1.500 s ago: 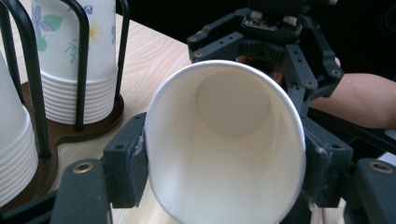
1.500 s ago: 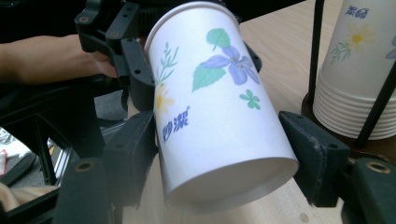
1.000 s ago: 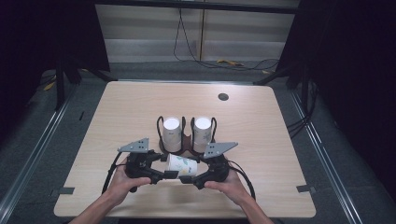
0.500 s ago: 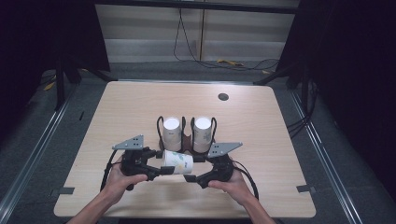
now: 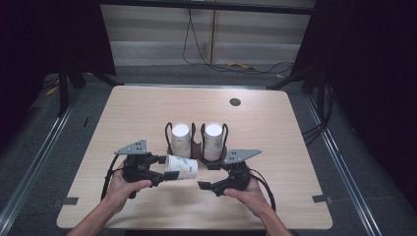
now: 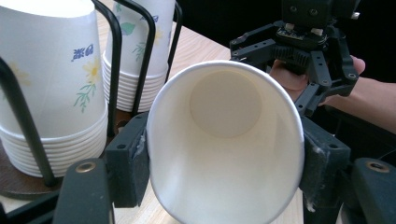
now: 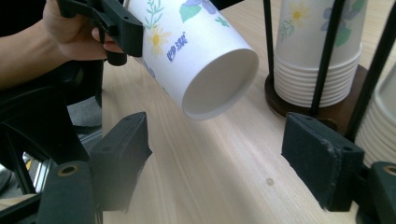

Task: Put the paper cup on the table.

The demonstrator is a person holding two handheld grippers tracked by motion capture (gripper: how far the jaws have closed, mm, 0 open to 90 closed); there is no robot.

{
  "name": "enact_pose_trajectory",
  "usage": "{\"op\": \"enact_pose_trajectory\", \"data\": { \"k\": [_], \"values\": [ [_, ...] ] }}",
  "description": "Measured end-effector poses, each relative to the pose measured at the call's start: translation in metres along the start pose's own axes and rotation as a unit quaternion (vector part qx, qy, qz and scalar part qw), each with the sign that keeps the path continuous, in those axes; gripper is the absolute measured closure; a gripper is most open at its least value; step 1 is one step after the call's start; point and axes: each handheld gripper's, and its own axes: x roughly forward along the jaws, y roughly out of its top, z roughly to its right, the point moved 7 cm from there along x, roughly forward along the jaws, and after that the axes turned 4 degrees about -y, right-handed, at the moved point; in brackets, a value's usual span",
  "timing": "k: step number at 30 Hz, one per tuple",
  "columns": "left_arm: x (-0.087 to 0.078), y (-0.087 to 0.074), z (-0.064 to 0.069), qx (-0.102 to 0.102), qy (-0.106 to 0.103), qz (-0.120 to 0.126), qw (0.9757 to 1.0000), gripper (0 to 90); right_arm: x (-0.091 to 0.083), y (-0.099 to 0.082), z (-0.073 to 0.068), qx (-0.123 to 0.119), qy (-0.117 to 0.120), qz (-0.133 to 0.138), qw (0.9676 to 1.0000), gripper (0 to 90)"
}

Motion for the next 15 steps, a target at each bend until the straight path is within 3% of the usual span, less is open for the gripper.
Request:
{"op": "enact_pose_trajectory", "data": {
  "k": [9,15],
  "values": [
    [-0.0025,-0.0031,-0.0044,0.002,0.016,-0.011,0.9998,30.3,-0.0002,-0.0031,0.0014,0.007,-0.008,-0.004,0.9999,24.0],
    [-0.0069,-0.0023,-0.0094,0.003,0.034,-0.015,0.9993,30.3,0.0001,-0.0067,0.0029,0.005,-0.026,-0.023,0.9994,25.4]
  ]
}}
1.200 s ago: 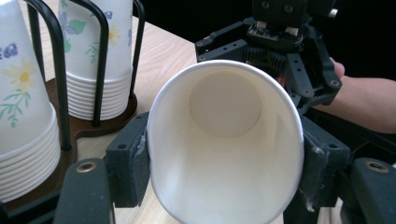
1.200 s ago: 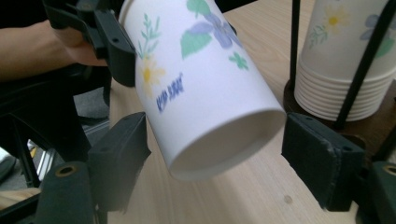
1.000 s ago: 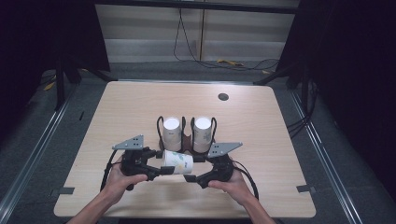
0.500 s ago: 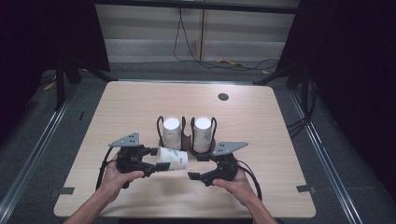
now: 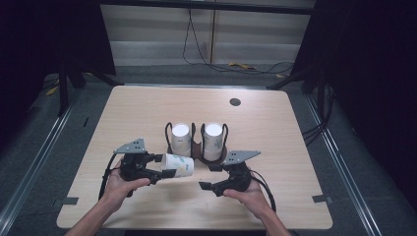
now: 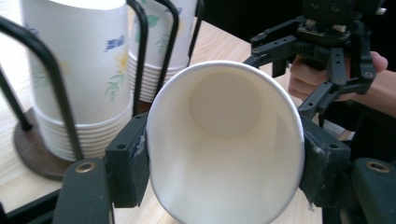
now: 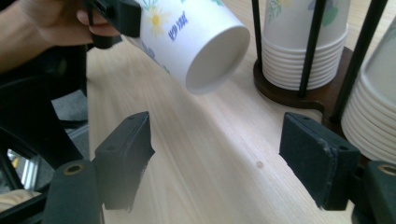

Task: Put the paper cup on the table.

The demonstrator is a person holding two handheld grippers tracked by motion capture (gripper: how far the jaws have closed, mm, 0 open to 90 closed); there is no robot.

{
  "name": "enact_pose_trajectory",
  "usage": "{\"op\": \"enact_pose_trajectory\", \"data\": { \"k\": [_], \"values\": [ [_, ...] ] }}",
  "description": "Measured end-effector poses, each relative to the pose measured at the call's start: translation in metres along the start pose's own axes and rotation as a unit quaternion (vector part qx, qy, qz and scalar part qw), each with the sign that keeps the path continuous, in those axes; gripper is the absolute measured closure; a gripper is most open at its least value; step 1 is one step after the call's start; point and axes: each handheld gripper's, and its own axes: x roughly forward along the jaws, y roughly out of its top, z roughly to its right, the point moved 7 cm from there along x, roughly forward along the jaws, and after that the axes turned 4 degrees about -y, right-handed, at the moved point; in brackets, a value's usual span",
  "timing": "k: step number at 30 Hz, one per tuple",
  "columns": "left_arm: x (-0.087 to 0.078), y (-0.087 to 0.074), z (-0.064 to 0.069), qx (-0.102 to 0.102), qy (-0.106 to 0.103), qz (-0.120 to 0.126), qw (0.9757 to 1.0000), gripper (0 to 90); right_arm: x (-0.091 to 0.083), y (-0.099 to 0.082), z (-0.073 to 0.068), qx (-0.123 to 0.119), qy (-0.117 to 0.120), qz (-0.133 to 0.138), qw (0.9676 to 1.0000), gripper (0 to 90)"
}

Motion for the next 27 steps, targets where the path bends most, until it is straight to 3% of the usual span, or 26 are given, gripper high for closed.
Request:
{"op": "enact_pose_trajectory", "data": {
  "k": [9,18,27],
  "values": [
    [-0.011,0.002,-0.008,-0.006,0.012,-0.005,0.9999,30.2,0.0,0.0,0.008,0.01,-0.015,-0.002,0.9998,25.0],
    [-0.021,0.004,-0.017,-0.009,0.042,-0.013,0.999,30.1,-0.005,0.001,0.017,0.019,-0.029,0.009,0.9994,24.8],
    [-0.052,0.013,-0.027,-0.017,0.073,0.005,0.9972,29.9,-0.012,0.001,0.022,0.026,-0.036,0.019,0.9988,25.4]
  ]
}}
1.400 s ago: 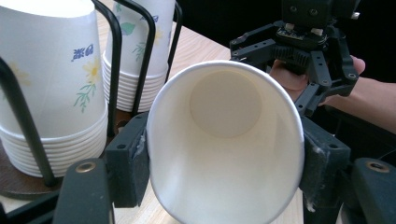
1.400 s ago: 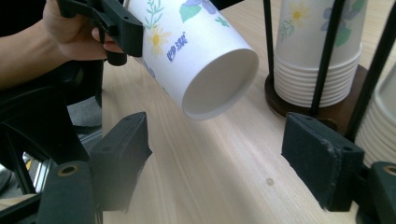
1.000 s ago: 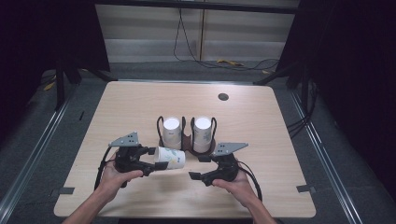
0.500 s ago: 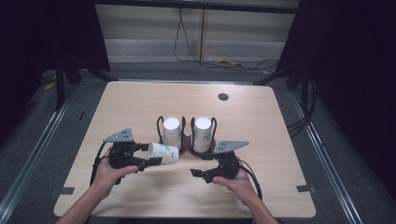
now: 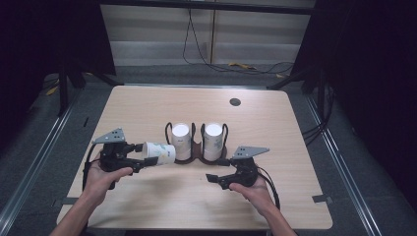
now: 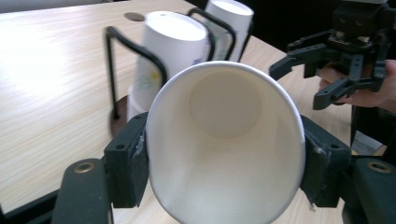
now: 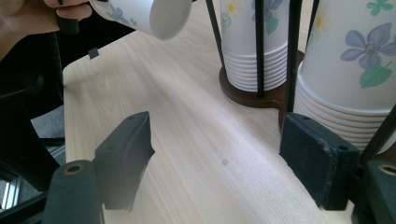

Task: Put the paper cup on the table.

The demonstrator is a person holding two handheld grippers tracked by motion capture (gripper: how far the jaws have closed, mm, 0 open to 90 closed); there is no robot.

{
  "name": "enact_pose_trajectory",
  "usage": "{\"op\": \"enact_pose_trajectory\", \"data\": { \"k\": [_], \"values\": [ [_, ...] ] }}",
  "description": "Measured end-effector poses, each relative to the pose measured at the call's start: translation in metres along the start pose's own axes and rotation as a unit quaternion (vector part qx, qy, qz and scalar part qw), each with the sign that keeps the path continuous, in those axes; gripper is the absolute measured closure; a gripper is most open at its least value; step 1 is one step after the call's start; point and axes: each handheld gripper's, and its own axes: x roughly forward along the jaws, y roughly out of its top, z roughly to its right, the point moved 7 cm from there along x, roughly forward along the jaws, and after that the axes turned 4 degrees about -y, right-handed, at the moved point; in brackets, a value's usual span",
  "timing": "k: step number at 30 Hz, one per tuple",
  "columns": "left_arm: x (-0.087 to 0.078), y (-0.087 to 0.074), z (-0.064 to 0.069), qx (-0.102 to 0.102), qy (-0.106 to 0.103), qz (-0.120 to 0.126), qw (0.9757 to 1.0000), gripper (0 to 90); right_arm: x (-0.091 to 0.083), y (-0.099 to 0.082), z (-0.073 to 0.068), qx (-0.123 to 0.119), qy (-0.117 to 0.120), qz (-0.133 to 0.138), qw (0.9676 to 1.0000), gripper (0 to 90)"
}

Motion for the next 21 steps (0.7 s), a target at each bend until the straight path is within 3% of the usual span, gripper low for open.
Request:
{"op": "enact_pose_trajectory", "data": {
  "k": [5,11,16,21],
  "values": [
    [-0.009,-0.006,-0.014,-0.011,0.028,0.0,0.9995,29.7,0.0,-0.001,-0.001,0.002,0.0,-0.001,1.0,25.4],
    [-0.02,-0.006,-0.025,-0.011,0.062,-0.01,0.9979,29.6,0.0,-0.003,0.0,0.004,-0.001,-0.003,1.0,25.4],
    [-0.025,0.001,-0.027,0.0,0.079,-0.015,0.9967,29.5,0.0,-0.004,-0.002,0.003,-0.002,-0.004,1.0,25.3],
    [-0.028,0.003,-0.03,-0.003,0.094,-0.024,0.9952,29.5,-0.001,-0.004,-0.005,0.0,-0.001,-0.005,1.0,25.1]
  ]
}}
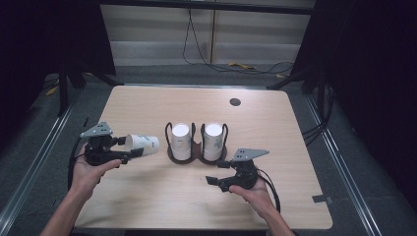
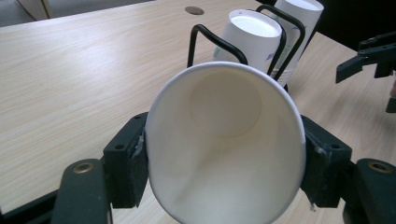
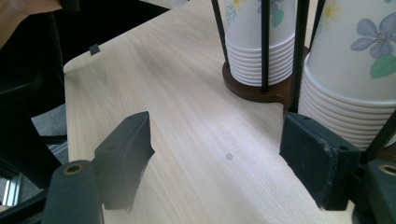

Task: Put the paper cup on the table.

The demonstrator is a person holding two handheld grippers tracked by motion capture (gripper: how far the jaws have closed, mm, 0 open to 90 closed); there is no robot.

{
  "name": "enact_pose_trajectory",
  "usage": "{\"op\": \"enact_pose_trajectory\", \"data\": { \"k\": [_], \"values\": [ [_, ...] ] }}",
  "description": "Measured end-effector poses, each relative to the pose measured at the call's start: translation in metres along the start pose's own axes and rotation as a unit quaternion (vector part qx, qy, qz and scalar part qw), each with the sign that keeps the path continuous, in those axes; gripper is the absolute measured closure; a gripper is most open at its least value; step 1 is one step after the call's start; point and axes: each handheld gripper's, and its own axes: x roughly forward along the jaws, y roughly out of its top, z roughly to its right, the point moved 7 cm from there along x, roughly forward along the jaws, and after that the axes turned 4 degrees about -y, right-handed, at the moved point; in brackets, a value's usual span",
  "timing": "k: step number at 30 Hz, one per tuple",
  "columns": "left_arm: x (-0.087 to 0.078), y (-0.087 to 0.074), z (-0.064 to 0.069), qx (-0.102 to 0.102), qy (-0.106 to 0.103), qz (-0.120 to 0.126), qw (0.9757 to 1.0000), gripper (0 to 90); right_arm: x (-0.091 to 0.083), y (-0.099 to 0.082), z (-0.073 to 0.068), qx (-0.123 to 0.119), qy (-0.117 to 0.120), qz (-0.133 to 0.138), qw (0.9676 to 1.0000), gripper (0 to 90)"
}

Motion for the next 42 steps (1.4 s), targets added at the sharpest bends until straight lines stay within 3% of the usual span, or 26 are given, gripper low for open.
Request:
{"op": "enact_pose_trajectory", "data": {
  "k": [3,8,12,15,21,24,27,32,39,42],
  "values": [
    [0.0,0.001,-0.001,0.004,0.008,-0.011,0.9999,29.4,-0.001,0.0,-0.001,-0.002,-0.002,0.002,1.0,24.7],
    [0.002,0.003,-0.008,-0.007,0.022,-0.018,0.9996,29.4,-0.001,0.0,-0.001,-0.003,-0.003,0.002,1.0,24.7],
    [0.005,0.002,-0.019,-0.02,0.044,-0.041,0.998,29.0,0.0,0.0,0.0,-0.001,-0.003,0.0,1.0,24.2],
    [0.007,0.001,-0.023,-0.016,0.056,-0.057,0.9967,28.5,0.002,-0.001,0.002,0.002,-0.005,-0.001,1.0,23.6],
    [0.01,-0.001,-0.035,-0.026,0.068,-0.069,0.995,28.6,0.003,-0.002,0.0,-0.002,-0.005,-0.005,1.0,23.5],
    [0.014,-0.003,-0.044,-0.036,0.079,-0.077,0.9933,28.7,0.003,-0.002,0.0,-0.001,-0.006,-0.005,1.0,23.5],
    [0.017,-0.004,-0.052,-0.036,0.086,-0.1,0.9906,28.6,0.003,-0.002,0.001,0.0,-0.007,-0.005,1.0,23.5],
    [0.017,-0.004,-0.057,-0.034,0.084,-0.129,0.9875,28.7,0.003,-0.002,0.0,-0.003,-0.007,-0.005,1.0,23.5],
    [0.015,-0.004,-0.068,-0.042,0.105,-0.148,0.9825,28.7,0.003,-0.002,-0.001,-0.003,-0.007,-0.007,0.9999,23.5],
    [0.016,-0.003,-0.073,-0.028,0.124,-0.168,0.9775,27.8,0.004,-0.003,-0.001,-0.005,-0.005,-0.01,0.9999,23.7]
  ]
}}
